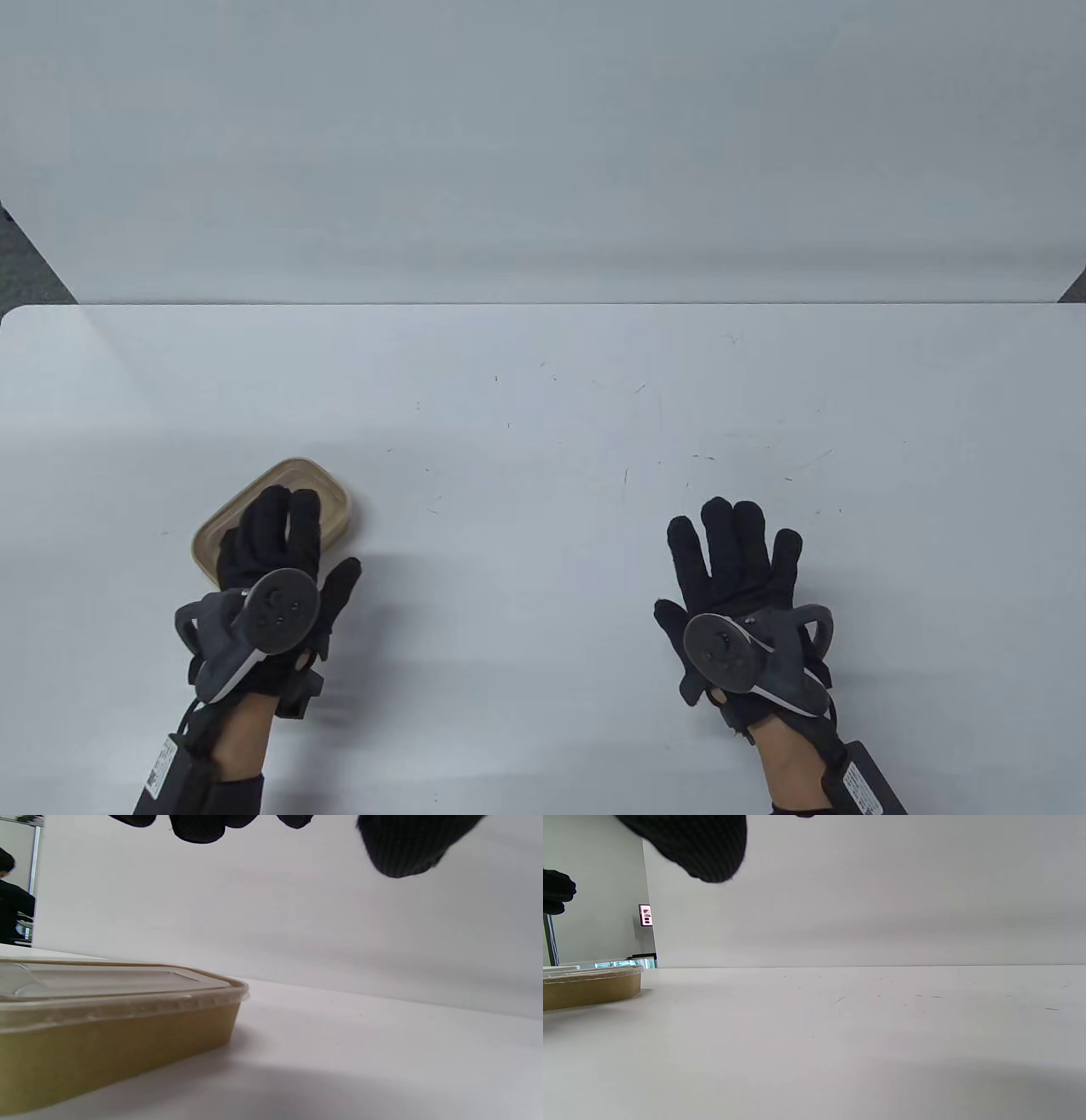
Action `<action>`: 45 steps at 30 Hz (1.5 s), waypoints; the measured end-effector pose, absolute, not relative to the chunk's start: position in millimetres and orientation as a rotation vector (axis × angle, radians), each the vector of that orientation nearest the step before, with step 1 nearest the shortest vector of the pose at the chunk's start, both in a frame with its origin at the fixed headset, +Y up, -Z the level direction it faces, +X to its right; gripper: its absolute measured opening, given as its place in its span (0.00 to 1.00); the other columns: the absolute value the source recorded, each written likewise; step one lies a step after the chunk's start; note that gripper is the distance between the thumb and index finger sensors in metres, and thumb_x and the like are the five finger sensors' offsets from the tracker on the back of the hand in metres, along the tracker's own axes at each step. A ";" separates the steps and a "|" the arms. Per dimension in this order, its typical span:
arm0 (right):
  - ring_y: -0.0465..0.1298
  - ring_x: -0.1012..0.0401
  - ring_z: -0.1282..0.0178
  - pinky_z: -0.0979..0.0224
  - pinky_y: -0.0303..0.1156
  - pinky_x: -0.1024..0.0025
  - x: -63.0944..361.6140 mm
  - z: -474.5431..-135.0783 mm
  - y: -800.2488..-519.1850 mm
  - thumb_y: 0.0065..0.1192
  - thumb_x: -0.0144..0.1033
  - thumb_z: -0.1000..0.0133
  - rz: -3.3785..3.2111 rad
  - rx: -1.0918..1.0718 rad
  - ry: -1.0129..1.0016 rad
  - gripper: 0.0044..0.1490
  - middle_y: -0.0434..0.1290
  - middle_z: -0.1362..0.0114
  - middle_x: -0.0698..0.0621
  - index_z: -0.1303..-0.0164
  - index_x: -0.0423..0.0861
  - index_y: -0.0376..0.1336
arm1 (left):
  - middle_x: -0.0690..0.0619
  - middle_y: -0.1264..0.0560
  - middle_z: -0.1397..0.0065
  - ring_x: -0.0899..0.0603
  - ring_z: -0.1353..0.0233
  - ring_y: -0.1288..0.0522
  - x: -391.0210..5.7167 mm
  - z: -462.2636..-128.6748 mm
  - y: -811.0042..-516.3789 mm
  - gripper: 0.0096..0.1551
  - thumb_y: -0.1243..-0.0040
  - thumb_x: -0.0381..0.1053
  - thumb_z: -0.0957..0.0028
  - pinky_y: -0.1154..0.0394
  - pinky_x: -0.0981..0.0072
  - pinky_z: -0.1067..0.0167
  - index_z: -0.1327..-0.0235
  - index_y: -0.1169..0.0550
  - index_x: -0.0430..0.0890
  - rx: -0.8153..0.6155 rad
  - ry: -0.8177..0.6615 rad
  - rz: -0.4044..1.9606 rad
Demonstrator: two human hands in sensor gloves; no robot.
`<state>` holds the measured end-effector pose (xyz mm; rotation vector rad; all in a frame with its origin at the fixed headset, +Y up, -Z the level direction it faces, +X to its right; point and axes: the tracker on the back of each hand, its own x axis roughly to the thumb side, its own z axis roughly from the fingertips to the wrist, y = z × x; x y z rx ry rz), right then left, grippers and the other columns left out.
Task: Remove lid from takeout box
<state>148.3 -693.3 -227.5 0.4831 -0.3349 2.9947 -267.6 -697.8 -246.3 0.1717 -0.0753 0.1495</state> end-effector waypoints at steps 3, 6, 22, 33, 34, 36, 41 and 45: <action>0.40 0.31 0.19 0.28 0.43 0.18 151.4 -228.3 -693.1 0.58 0.53 0.45 2.983 0.458 -0.334 0.55 0.34 0.15 0.34 0.17 0.43 0.39 | 0.36 0.53 0.13 0.27 0.14 0.47 -265.1 -248.2 -702.2 0.54 0.41 0.65 0.52 0.47 0.23 0.24 0.17 0.48 0.48 0.148 -0.077 0.122; 0.42 0.31 0.19 0.28 0.44 0.18 155.0 -228.2 -691.0 0.59 0.52 0.45 2.952 0.434 -0.352 0.54 0.37 0.15 0.34 0.17 0.42 0.41 | 0.35 0.52 0.14 0.26 0.14 0.46 -271.5 -248.9 -702.5 0.54 0.41 0.65 0.52 0.47 0.23 0.24 0.17 0.48 0.47 0.156 -0.064 0.137; 0.48 0.30 0.20 0.28 0.50 0.20 155.9 -228.6 -690.9 0.58 0.49 0.45 2.932 0.424 -0.346 0.50 0.42 0.15 0.33 0.18 0.41 0.46 | 0.36 0.49 0.14 0.27 0.15 0.44 -286.6 -250.2 -697.5 0.53 0.41 0.65 0.52 0.45 0.24 0.24 0.18 0.46 0.47 0.188 0.008 0.174; 0.49 0.30 0.21 0.28 0.51 0.21 155.2 -228.8 -691.3 0.58 0.49 0.45 2.900 0.442 -0.352 0.49 0.44 0.15 0.32 0.18 0.40 0.47 | 0.31 0.40 0.20 0.24 0.24 0.35 -407.1 -215.3 -672.8 0.46 0.43 0.63 0.49 0.36 0.28 0.31 0.22 0.38 0.41 0.465 0.590 0.866; 0.50 0.30 0.21 0.28 0.52 0.21 155.5 -228.8 -691.2 0.58 0.49 0.45 2.896 0.441 -0.350 0.48 0.44 0.15 0.32 0.18 0.40 0.48 | 0.31 0.40 0.21 0.24 0.25 0.35 -414.1 -218.9 -683.9 0.47 0.43 0.62 0.49 0.35 0.29 0.32 0.22 0.39 0.40 0.416 0.639 0.897; 0.50 0.30 0.21 0.28 0.52 0.21 156.0 -228.6 -691.4 0.58 0.49 0.45 2.892 0.439 -0.351 0.48 0.44 0.15 0.32 0.18 0.40 0.48 | 0.30 0.37 0.23 0.26 0.29 0.31 -420.4 -226.4 -705.0 0.48 0.41 0.62 0.49 0.32 0.32 0.36 0.22 0.40 0.39 0.300 0.719 0.898; 0.50 0.30 0.21 0.28 0.52 0.21 156.5 -228.4 -691.6 0.58 0.48 0.45 2.889 0.430 -0.354 0.48 0.44 0.15 0.32 0.19 0.40 0.48 | 0.31 0.32 0.28 0.34 0.44 0.21 -423.6 -241.6 -748.1 0.52 0.40 0.63 0.50 0.23 0.42 0.49 0.21 0.43 0.37 0.023 0.795 0.925; 0.50 0.30 0.21 0.28 0.52 0.21 156.9 -228.4 -691.7 0.58 0.48 0.45 2.889 0.426 -0.348 0.48 0.44 0.15 0.32 0.19 0.40 0.48 | 0.32 0.28 0.33 0.38 0.51 0.18 -424.2 -247.6 -766.1 0.50 0.37 0.60 0.50 0.21 0.45 0.55 0.22 0.41 0.36 -0.099 0.815 0.918</action>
